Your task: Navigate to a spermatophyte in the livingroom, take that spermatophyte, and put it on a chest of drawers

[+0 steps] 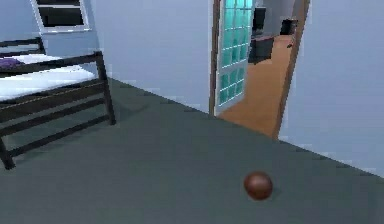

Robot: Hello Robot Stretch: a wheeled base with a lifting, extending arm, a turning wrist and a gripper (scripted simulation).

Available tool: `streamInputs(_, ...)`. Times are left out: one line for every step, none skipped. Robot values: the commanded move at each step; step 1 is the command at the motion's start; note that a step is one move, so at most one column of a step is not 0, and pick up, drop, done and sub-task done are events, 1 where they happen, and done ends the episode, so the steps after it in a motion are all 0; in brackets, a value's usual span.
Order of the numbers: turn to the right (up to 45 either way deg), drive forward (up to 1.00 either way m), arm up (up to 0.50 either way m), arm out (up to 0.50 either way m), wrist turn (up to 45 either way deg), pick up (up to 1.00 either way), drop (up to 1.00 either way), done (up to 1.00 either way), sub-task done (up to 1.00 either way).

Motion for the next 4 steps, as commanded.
streamInputs(-6.0, 0.00, 0.00, 0.00, 0.0, 0.00, 0.00, 0.00, 0.00)
streamInputs(0.0, 0.85, 0.00, 0.00, 0.0, 0.00, 0.00, 0.00, 0.00)
streamInputs(0.0, 0.70, 0.00, 0.00, 0.0, 0.00, 0.00, 0.00, 0.00)
streamInputs(45.0, 0.00, 0.00, 0.00, 0.0, 0.00, 0.00, 0.00, 0.00)
